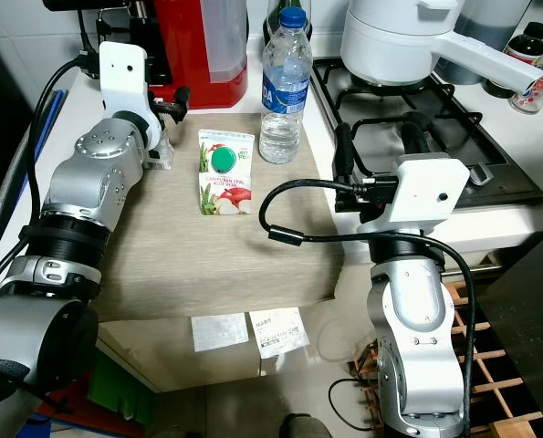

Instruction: Restocking fridge

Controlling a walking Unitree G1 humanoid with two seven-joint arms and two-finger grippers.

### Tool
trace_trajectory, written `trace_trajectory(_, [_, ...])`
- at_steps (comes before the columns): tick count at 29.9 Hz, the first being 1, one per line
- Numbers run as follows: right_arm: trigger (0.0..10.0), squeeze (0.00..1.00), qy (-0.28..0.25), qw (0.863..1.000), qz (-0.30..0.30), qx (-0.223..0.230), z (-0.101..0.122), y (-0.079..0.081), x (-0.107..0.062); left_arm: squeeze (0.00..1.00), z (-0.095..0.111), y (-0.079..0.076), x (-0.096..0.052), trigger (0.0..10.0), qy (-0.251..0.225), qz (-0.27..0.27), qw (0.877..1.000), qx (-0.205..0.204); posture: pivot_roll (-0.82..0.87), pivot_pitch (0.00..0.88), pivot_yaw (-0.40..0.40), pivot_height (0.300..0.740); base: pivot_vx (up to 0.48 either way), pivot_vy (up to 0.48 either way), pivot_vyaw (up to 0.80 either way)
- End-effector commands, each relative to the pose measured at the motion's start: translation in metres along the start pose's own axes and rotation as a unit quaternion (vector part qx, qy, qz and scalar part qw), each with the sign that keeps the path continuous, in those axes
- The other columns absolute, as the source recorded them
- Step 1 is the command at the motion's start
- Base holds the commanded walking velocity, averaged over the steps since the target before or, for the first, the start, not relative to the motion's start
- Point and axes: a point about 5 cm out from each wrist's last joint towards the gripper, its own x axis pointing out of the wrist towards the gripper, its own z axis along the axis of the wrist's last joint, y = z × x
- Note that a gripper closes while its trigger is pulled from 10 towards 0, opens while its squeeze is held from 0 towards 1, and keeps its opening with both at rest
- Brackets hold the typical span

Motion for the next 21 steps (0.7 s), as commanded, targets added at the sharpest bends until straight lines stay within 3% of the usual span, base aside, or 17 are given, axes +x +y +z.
trace_trajectory(1, [10.0,0.00,-0.001,1.000,-0.001,0.007,0.003,0.000,-0.002,0.00,0.007,0.002,0.000,10.0,-0.006,0.007,1.000,0.009,-0.17,0.098,0.033,0.740,0.000,0.000,0.00])
trace_trajectory(21, [10.0,0.00,0.006,1.000,0.006,0.005,0.001,0.001,0.000,0.00,-0.016,0.004,0.000,9.7,0.041,0.022,0.999,-0.011,-0.17,0.094,0.023,0.740,0.000,0.000,0.00])
